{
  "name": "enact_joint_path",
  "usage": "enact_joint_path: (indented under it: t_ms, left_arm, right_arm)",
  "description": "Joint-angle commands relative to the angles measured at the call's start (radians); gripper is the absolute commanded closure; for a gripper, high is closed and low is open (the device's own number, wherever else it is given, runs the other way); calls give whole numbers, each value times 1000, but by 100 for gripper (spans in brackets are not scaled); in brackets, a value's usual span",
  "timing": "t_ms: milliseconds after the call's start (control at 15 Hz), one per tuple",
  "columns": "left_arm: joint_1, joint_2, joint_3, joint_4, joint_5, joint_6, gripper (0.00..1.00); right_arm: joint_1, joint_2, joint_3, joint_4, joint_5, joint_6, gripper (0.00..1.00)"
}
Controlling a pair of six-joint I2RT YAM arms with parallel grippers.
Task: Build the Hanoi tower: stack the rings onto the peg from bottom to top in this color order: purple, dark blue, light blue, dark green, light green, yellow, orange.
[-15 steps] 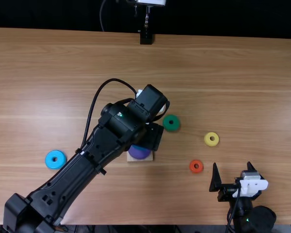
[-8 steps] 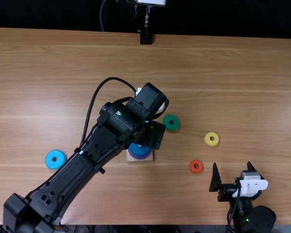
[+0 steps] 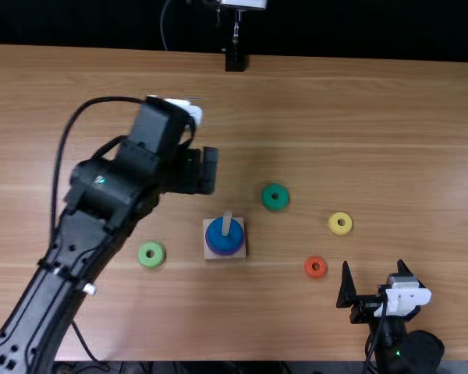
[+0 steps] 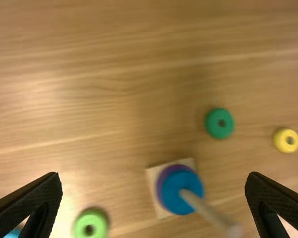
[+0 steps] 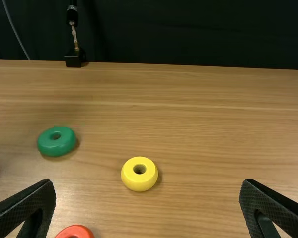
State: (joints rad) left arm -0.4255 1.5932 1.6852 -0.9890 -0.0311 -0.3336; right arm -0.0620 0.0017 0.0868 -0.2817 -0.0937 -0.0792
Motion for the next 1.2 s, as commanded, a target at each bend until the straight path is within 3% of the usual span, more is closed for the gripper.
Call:
enact_joint_path:
  t_ms: [0,200,533,667,800,867,1000,1133]
  left_arm:
    - [56,-61,-90,15,-37,78,0]
    - [168,-184,-277,102,-68,166,0]
    - [320,-374,-581,214,-59,258,0]
    - [355,-397,-664,205,-63,297,0]
    - [381,-397,-716,190,-76,383,0]
    - [392,-397,-740,181,-85,405,0]
    - [399,-388,-769,166,-127,407,0]
    - [406,-366,-794,177,-120,396,0]
  right_arm:
    - [-15,-2,-71,-76,-13,6,0]
    - [-15,-2,-71,-76,-13,6,0]
    - [-15,-2,-71,-76,-13,6,0]
    - [-15,-2,-71,-76,-13,6,0]
    - [-15,-2,-71,-76,-13,6,0]
    - [-15,-2,-71,-76,-13,6,0]
    - [-15,-2,-71,-76,-13,7,0]
    - [-15,-2,-71,-76,-13,6,0]
